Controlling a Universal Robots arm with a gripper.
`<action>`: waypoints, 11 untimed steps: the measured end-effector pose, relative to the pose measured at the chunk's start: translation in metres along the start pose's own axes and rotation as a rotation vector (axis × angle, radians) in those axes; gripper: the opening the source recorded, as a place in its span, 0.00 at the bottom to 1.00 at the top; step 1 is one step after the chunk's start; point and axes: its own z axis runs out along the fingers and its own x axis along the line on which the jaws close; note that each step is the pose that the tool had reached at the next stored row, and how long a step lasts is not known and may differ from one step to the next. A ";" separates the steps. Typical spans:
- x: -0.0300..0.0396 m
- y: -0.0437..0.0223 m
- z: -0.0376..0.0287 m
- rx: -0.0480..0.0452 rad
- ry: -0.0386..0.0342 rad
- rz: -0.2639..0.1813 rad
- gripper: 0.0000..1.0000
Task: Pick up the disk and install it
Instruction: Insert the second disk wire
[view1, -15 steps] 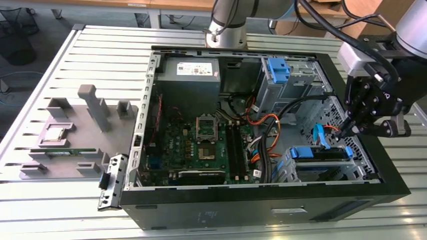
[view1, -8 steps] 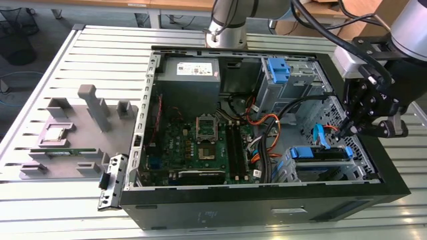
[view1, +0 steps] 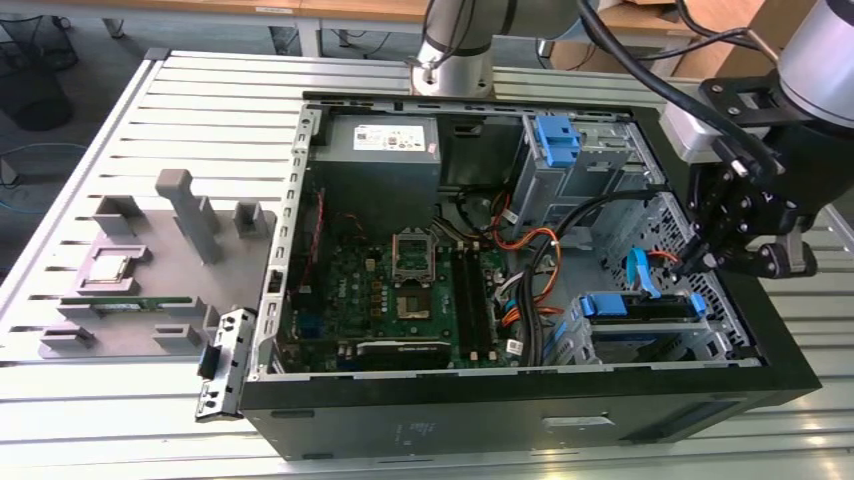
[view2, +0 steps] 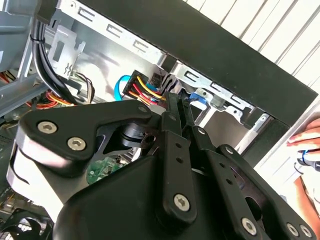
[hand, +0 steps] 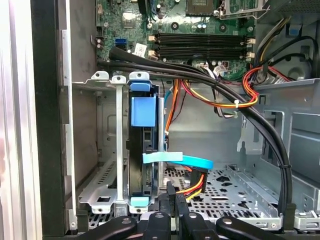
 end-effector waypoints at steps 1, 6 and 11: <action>0.0010 0.0003 0.0001 0.0030 -0.0001 0.000 0.16; 0.0047 0.0027 0.0004 0.0134 -0.0003 0.000 0.16; 0.0076 0.0062 0.0022 0.0258 -0.0002 -0.001 0.16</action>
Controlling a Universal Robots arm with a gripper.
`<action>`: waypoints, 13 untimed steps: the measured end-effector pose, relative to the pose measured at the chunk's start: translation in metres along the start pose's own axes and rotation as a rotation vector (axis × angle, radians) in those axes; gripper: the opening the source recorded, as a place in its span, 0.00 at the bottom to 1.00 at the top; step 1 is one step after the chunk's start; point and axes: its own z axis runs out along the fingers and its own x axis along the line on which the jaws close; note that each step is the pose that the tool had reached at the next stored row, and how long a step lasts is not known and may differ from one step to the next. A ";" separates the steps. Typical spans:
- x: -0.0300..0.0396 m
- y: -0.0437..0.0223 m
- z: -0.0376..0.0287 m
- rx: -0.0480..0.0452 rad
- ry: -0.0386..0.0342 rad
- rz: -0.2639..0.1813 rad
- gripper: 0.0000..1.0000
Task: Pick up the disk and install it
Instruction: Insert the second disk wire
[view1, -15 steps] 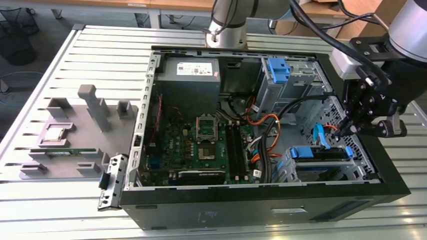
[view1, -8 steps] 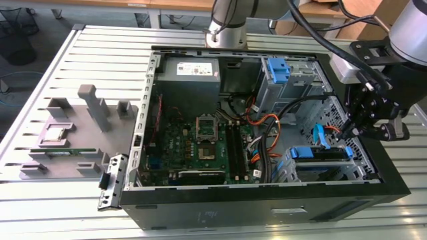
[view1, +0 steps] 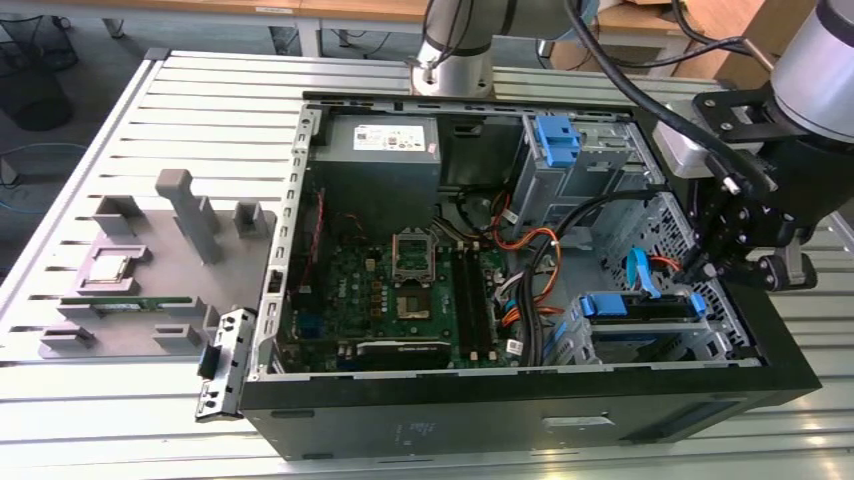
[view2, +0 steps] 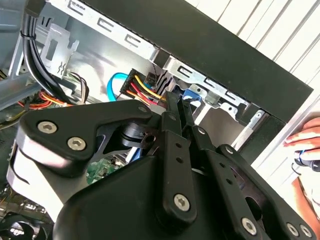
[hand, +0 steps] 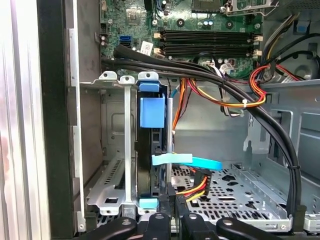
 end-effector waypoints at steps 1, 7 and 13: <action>0.0005 0.0009 0.0004 0.0032 0.0000 0.000 0.16; 0.0024 0.0081 0.0020 0.0268 0.0000 -0.001 0.16; 0.0031 0.0159 0.0028 0.0682 -0.0003 -0.002 0.16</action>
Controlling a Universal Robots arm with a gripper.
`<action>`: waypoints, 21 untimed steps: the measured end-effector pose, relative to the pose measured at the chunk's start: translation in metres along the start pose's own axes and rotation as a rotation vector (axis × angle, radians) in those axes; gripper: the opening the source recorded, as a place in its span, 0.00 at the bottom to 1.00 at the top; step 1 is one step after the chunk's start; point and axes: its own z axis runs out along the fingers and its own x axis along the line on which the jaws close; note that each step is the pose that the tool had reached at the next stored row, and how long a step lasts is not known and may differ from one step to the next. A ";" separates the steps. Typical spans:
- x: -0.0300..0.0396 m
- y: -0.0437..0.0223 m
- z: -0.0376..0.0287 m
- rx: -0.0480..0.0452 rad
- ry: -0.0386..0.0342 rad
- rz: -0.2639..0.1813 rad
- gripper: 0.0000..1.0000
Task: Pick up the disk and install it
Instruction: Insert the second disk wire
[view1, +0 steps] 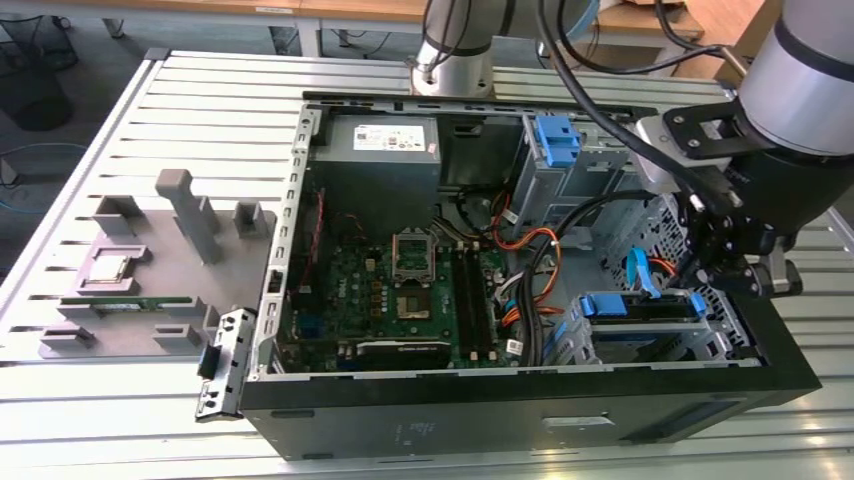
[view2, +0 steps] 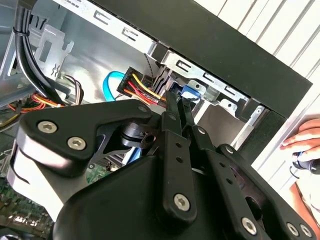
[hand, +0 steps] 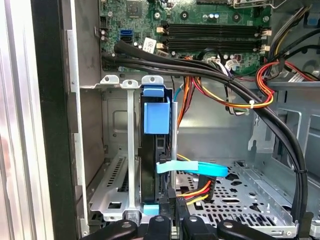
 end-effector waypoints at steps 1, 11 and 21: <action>0.0001 0.0011 -0.0001 0.0060 0.0001 0.000 0.16; 0.0011 0.0114 -0.0005 0.0529 -0.0003 -0.002 0.16; 0.0016 0.0205 -0.0003 0.0899 0.0001 -0.003 0.16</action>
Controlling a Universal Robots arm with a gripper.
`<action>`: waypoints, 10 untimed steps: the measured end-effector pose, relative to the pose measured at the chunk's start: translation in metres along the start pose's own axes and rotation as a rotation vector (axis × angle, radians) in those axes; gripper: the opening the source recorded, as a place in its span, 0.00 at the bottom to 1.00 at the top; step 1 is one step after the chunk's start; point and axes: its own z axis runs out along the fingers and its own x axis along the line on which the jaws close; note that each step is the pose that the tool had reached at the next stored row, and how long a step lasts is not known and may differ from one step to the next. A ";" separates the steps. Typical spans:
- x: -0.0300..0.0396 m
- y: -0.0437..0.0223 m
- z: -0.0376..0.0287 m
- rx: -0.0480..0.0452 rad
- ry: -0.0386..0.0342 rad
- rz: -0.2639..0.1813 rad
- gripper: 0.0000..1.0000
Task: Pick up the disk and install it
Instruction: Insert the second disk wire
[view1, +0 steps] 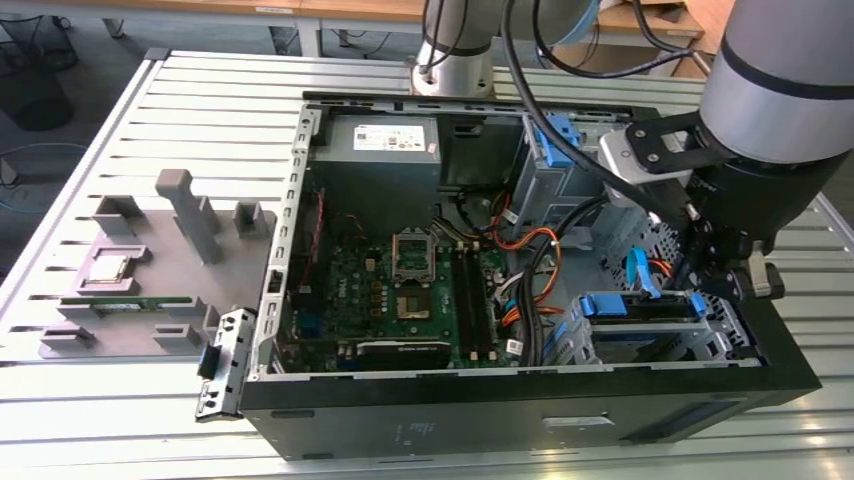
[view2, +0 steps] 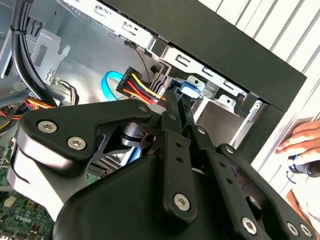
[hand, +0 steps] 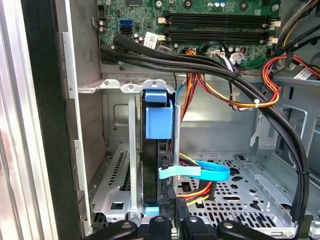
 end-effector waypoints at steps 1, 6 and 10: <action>0.0000 0.0000 0.0001 0.0006 -0.0001 0.000 0.16; 0.0000 0.0001 0.0002 0.0008 -0.0004 0.000 0.16; 0.0009 0.0009 0.0025 0.0017 -0.0002 0.000 0.16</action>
